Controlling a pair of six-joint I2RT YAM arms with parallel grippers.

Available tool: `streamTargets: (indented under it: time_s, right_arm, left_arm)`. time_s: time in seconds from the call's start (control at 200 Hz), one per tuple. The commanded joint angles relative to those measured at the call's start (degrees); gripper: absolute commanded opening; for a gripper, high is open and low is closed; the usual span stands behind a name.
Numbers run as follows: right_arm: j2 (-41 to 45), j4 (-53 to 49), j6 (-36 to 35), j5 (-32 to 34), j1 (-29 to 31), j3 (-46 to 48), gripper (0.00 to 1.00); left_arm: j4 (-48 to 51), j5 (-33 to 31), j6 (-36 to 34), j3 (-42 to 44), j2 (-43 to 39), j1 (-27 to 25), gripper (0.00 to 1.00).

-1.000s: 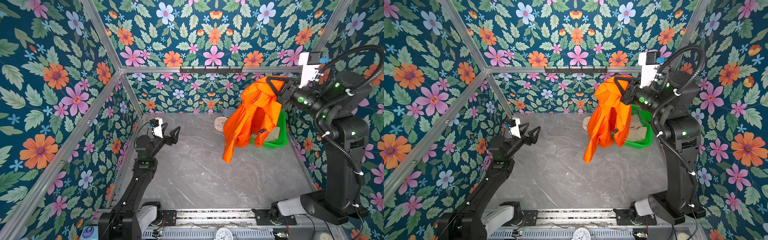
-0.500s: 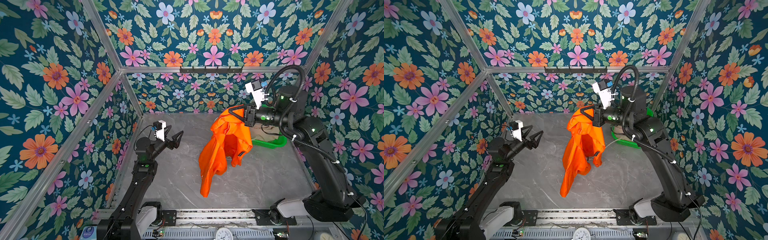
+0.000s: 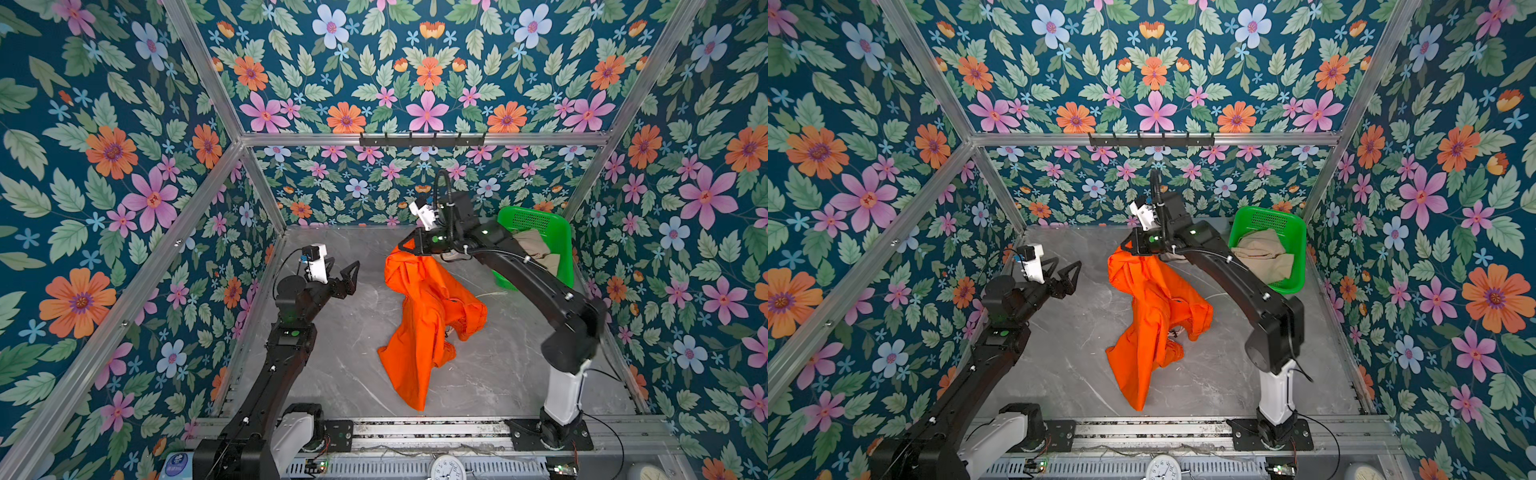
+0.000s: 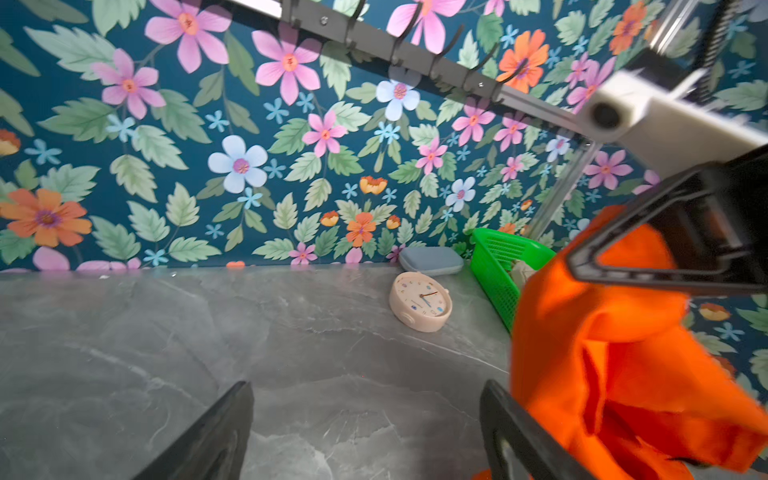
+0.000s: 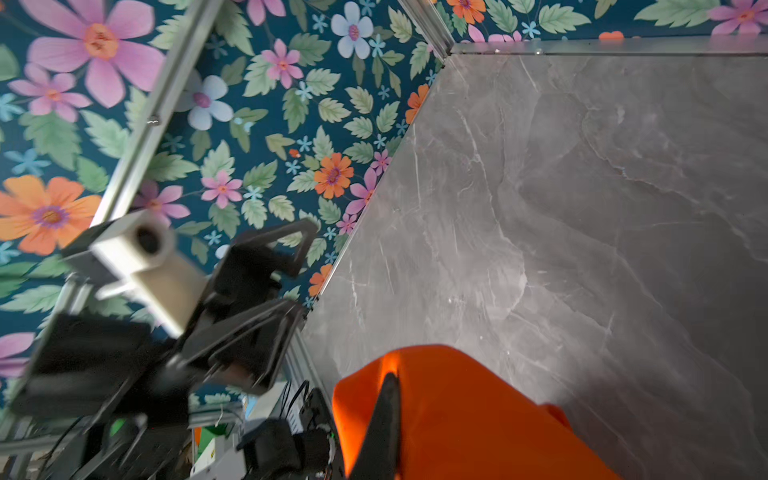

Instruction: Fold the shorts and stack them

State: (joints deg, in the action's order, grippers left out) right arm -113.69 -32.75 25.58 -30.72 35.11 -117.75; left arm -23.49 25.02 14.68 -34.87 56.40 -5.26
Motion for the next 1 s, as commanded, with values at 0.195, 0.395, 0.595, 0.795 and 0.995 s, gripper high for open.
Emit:
streamTargets:
  time_s: [0.195,0.395,0.595,0.795,0.995]
  right_arm:
    - [-10.85,-10.25,-2.83,7.07,0.32,-18.64,0.67]
    - [7.0,-6.12,-3.11,14.59,0.05,7.32,0.67]
    - [29.31,3.78,5.22,20.18,-0.48,39.83,0.69]
    - [40.63,-3.01,11.64,31.39,-0.66,57.55,0.74]
    - [40.83,3.8,9.42,25.24,-0.66,66.22,0.76]
  left_arm:
    - [2.43,4.44,6.29,1.66,0.11,-1.11,0.84]
    - [13.54,1.72,6.85,1.06,1.11,-12.28,0.84]
    - [23.48,-0.19,12.45,-0.78,5.93,-24.24,0.87]
    - [30.46,3.65,12.58,-2.77,8.98,-29.0,0.88]
    - [33.89,4.29,13.36,-3.75,10.67,-33.06,0.88]
